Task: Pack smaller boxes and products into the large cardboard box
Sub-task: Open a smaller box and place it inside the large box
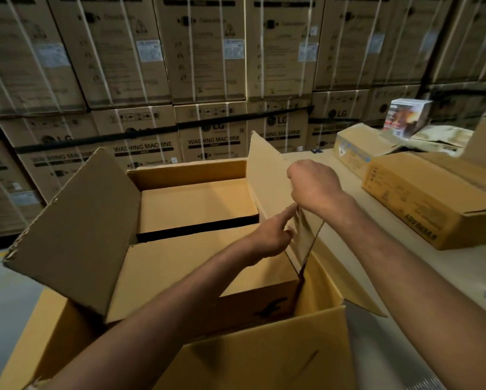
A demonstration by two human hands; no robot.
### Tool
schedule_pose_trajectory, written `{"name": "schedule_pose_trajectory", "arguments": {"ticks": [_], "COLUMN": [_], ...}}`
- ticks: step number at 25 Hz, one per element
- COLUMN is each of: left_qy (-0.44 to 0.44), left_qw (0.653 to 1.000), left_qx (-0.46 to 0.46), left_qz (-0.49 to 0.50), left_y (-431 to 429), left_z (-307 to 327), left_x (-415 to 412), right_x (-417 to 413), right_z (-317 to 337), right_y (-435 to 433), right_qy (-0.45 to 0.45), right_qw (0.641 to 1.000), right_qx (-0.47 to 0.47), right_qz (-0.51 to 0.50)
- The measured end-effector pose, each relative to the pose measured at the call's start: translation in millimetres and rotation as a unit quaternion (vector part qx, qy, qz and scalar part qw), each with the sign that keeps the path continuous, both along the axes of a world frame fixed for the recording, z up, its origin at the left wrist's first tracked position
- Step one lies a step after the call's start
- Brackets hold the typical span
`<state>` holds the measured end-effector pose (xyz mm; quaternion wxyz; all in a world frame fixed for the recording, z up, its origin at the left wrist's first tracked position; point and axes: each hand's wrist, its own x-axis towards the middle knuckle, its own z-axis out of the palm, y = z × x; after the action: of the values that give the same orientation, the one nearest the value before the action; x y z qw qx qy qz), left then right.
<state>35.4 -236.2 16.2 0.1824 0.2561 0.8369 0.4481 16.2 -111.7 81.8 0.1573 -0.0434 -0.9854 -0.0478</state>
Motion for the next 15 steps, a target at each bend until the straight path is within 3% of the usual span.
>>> {"name": "schedule_pose_trajectory", "arguments": {"ticks": [4,8,12,15], "left_qy": [0.017,0.090,0.109,0.086], "left_qw": [0.999,0.982,0.933,0.919], "left_qx": [-0.036,-0.159,-0.318,-0.362], "left_qz": [-0.003,0.046,0.126,0.128], "left_y": [-1,-47,-121,-163], "left_z": [-3,-6,-36,-51], "left_x": [-5,-35,-74,-85], "right_x": [-2,-22,-54,-66], "right_z": [-13,-38,-75,-94], "right_y": [-3,-31,-57,-69], "right_qy": [0.001,0.050,-0.120,-0.252], "right_qw": [0.995,0.989,0.987,0.957], "right_qx": [0.090,0.127,0.012,-0.071], "right_qz": [-0.046,0.048,0.102,0.126]}}
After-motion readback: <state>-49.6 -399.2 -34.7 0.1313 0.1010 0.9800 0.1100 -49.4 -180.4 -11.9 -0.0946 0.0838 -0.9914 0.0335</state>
